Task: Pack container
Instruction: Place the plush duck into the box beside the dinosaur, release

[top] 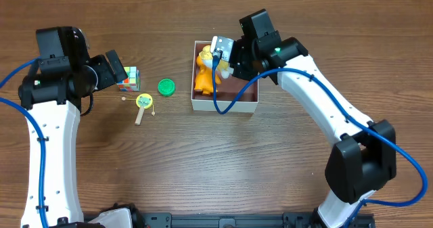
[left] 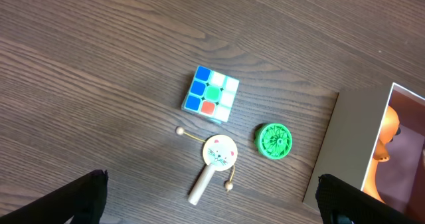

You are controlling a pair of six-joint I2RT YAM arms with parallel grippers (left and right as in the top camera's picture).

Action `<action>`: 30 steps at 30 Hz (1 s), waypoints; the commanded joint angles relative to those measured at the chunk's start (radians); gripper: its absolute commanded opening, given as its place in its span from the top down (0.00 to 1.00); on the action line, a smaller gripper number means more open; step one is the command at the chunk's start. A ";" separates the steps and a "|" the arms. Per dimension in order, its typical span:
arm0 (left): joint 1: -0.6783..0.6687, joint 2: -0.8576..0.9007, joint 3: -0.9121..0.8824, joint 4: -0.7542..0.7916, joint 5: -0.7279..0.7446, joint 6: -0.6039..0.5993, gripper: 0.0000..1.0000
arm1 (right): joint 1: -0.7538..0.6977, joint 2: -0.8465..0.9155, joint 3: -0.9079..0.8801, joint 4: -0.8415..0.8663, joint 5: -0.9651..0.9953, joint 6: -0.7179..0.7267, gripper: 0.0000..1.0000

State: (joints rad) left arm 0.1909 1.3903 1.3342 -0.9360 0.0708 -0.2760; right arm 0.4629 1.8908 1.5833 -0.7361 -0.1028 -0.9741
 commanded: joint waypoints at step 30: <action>0.005 -0.005 0.023 0.001 -0.003 0.029 0.00 | -0.045 -0.058 0.002 0.124 -0.017 0.312 0.00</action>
State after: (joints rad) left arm 0.1909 1.3903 1.3342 -0.9360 0.0708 -0.2760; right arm 0.4171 1.9224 1.5814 -0.6201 -0.0937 -0.8490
